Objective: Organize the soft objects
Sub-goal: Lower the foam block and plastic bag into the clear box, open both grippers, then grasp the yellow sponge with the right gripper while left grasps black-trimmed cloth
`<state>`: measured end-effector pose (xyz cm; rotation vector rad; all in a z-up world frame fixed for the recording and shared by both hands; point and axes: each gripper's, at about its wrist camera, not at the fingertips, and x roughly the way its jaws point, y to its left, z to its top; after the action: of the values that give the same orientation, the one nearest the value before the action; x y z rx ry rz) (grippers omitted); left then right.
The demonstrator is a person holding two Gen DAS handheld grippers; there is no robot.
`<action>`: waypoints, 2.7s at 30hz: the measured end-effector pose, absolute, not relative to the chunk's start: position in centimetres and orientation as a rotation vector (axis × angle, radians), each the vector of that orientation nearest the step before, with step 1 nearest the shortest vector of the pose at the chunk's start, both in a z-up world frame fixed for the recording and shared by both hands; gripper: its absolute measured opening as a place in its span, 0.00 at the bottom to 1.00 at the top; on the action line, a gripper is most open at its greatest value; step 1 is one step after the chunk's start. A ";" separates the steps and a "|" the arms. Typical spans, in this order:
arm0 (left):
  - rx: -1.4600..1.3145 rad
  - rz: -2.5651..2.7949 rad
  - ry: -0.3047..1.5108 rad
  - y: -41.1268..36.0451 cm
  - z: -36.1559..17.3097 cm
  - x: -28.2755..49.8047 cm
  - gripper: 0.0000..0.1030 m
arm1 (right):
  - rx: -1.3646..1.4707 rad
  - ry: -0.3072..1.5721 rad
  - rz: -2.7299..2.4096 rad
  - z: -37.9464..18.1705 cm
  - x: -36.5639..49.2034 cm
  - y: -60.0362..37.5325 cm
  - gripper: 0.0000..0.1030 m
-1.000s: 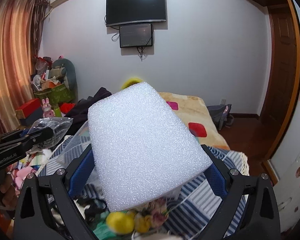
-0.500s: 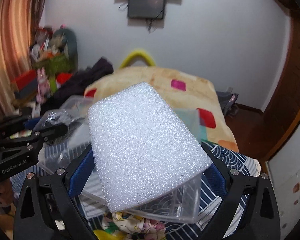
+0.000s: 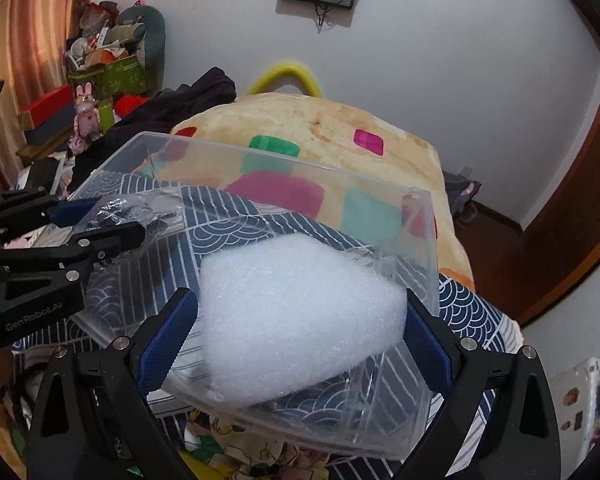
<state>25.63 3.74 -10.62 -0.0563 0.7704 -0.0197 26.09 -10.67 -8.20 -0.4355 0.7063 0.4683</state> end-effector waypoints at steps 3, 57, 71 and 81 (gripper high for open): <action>-0.061 -0.024 0.756 3.7 -10.0 24.9 0.63 | -0.434 0.685 0.481 -7.6 25.5 -10.5 0.95; -0.088 -0.120 0.860 0.1 -15.0 10.5 0.97 | -0.160 0.664 0.517 -12.5 11.6 -16.5 0.46; -0.197 -0.159 0.855 1.0 -15.8 11.9 0.68 | -0.161 0.681 0.531 -12.3 10.3 -16.8 0.37; -0.210 -0.166 0.814 1.7 -14.4 10.4 0.37 | -0.166 0.704 0.478 -12.6 11.2 -17.2 0.37</action>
<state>10.43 1.72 -14.37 -0.2101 0.8139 -0.1665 11.19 -17.22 -12.65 -0.1659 0.7037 0.4780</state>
